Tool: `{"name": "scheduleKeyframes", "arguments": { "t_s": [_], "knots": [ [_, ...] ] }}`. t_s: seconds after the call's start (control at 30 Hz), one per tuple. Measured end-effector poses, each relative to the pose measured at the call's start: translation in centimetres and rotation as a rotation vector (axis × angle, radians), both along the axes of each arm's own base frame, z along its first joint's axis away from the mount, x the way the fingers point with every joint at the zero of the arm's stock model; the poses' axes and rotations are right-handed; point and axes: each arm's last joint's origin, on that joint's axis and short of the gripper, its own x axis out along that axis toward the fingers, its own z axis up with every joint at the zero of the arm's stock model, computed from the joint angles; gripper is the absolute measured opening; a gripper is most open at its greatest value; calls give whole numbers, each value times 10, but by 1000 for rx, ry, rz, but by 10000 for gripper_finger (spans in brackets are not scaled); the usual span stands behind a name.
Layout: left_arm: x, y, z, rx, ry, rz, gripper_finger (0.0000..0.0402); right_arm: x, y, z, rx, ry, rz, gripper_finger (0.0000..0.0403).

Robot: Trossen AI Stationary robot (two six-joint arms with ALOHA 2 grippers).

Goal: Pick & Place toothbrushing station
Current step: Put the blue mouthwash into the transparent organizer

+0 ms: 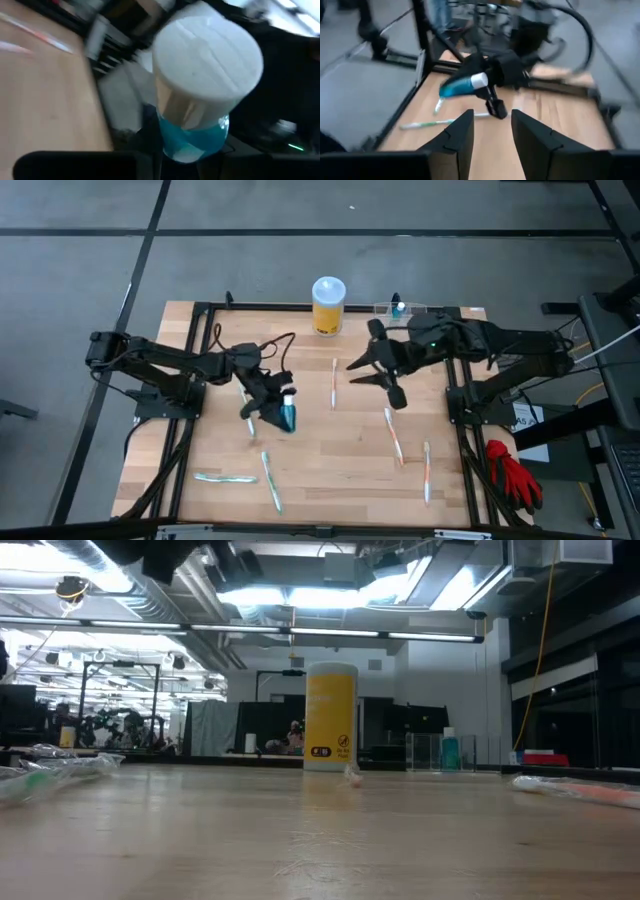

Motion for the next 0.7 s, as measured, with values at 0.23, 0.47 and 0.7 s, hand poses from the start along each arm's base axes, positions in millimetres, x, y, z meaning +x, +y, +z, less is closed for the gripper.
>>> {"name": "scheduleKeyframes", "arguments": {
  "t_s": [0.23,0.47,0.7],
  "knots": [
    [-3,4,19,-178,53,-157,76,6,17,11,-436,-93,126,134],
    [-5,4,26,-289,133,-190,81,32,30,-9,-786,-35,103,134],
    [-6,4,29,-345,183,-204,82,70,44,-21,-904,-137,65,134]
  ]
}}
